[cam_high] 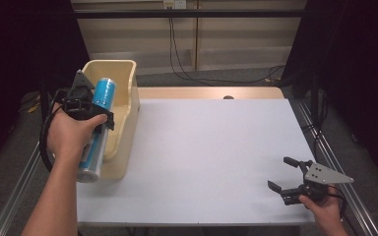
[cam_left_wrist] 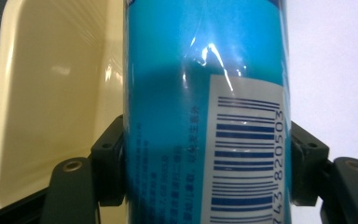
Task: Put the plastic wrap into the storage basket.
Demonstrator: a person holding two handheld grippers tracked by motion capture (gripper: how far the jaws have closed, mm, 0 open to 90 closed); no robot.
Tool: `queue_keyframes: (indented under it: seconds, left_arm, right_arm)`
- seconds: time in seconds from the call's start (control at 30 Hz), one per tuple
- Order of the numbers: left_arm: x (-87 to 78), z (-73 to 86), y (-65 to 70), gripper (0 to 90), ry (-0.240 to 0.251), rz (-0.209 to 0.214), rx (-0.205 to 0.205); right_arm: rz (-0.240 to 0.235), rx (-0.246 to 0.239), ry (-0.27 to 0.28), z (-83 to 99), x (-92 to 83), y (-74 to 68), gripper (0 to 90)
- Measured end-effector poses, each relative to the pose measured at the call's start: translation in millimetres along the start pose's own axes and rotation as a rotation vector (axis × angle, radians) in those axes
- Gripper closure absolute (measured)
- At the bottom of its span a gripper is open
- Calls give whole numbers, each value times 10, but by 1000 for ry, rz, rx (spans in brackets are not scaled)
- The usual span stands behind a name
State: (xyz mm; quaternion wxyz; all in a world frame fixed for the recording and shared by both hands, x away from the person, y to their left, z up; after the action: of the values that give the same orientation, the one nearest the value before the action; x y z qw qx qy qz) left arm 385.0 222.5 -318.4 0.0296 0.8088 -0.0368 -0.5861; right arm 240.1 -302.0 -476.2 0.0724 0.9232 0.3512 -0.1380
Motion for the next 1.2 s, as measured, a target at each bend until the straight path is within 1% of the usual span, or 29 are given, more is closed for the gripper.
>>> queue_keyframes:
  seconds: [0.07,0.17,0.2,0.3,0.33,0.37,0.4,0.5,0.53,0.6,0.7,0.8,0.9,0.93,1.0,1.03,1.13,1.2]
  left_arm:
    - [18,6,-10,321,-3,-5,4]
    - [34,12,-17,321,-7,-3,2]
    - [56,14,-28,320,-15,-1,7]
    - [84,11,-42,320,-19,-6,6]
    - [109,8,-55,320,-21,-3,-4]
    - [109,8,-55,320,-21,-3,-4]
    - [122,6,-66,320,-30,-12,-3]
    - [138,3,-76,320,-27,-8,-6]
    - [147,1,-90,320,-29,-6,-14]
    - [154,-6,-104,320,-27,-15,-8]
    - [163,-12,-117,320,-25,-16,-8]
    - [185,-20,-138,320,-24,-23,-16]
    - [207,-21,-138,320,-26,-23,-23]
    - [222,-19,-133,319,-30,-30,-21]
    - [225,-19,-129,319,-34,-29,-16]
    - [228,-18,-120,319,-32,-30,-24]
    - [206,-25,-109,318,-39,-36,-12]
    - [185,-32,-98,317,-36,-35,-29]
  right_arm:
    - [0,1,-1,0,1,-2,18]
    - [6,-2,-3,0,1,-3,18]
    - [3,-2,-2,1,3,-5,18]
    - [3,-3,-3,1,3,-7,18]
    - [-1,-4,-3,0,2,-10,18]
    - [-1,-4,-3,0,2,-10,18]
    - [-2,-3,-3,0,0,-10,18]
    - [2,-5,-4,3,2,-7,18]
    - [3,-7,-5,4,3,-5,18]
    - [2,-7,-4,3,3,-5,19]
    - [2,-7,-4,3,4,-5,18]
    - [-2,-9,-5,5,5,-11,19]
    - [-1,-10,-8,7,6,-12,20]
    - [-1,-11,-7,6,7,-14,20]
    - [0,-13,-8,4,4,-15,20]
    - [0,-13,-8,4,4,-15,20]
    - [-2,-11,-9,9,6,-13,20]
    - [-3,-14,-9,8,7,-14,20]
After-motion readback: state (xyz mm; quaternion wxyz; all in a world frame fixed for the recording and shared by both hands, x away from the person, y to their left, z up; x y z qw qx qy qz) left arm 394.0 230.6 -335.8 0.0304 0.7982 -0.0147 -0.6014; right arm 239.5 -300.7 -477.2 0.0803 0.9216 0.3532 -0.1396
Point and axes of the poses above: each handheld gripper's, and its own axes: x roughly forward along the jaws, z roughly out of its underside, y roughly to its right, the point moved 5 cm from there along x, roughly forward along the jaws
